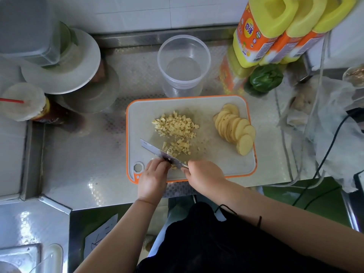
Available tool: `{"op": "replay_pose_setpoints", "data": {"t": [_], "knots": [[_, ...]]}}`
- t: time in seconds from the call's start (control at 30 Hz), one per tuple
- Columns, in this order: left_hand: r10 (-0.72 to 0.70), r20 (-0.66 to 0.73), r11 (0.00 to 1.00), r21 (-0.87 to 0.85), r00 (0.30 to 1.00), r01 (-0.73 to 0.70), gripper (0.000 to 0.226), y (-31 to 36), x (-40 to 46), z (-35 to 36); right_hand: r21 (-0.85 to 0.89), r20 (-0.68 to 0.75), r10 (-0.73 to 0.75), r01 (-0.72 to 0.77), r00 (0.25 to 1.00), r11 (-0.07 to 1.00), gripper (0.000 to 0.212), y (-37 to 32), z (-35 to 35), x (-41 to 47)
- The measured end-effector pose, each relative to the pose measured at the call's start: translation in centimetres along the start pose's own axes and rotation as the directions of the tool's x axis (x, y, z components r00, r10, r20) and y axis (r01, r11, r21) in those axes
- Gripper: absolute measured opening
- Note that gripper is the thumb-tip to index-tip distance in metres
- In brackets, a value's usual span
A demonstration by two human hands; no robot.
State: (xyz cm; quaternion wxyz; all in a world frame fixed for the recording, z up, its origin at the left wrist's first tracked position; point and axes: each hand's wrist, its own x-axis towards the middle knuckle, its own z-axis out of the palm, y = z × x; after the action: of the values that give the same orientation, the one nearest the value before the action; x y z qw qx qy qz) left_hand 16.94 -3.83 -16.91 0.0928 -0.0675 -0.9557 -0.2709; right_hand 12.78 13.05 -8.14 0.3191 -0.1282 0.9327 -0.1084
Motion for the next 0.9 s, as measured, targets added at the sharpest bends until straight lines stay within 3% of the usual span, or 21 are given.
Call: {"op": "replay_pose_setpoints", "data": {"t": [0.6,0.9], "knots": [[0.01,-0.006,1.0,0.007,1.0,-0.01,0.019,-0.9,-0.1,0.7,0.082,0.021,0.081,-0.083,0.996,0.993,0.036,-0.8,2.1,1.6],[0.012,0.071,1.0,-0.023,0.997,-0.01,0.016,-0.7,0.2,-0.1,0.184,0.011,0.139,-0.139,0.99,0.973,0.04,0.3,0.2,2.3]]}}
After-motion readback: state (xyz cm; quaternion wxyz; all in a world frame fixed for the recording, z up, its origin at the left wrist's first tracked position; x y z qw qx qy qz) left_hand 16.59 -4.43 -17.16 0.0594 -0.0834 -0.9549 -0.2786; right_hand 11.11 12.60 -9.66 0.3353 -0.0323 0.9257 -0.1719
